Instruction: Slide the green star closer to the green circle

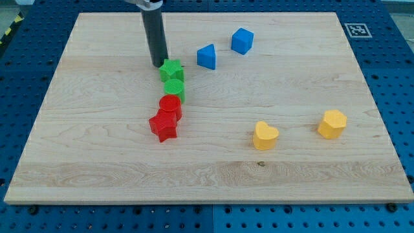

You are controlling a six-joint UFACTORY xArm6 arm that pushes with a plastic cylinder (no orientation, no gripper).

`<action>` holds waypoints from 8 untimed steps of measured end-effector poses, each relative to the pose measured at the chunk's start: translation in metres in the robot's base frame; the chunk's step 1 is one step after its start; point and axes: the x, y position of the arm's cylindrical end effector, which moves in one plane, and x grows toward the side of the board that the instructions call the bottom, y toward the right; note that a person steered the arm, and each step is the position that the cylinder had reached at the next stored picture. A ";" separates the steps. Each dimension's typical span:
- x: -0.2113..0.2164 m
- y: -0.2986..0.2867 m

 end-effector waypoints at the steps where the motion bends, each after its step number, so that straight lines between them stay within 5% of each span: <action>1: 0.001 0.010; 8: -0.007 0.046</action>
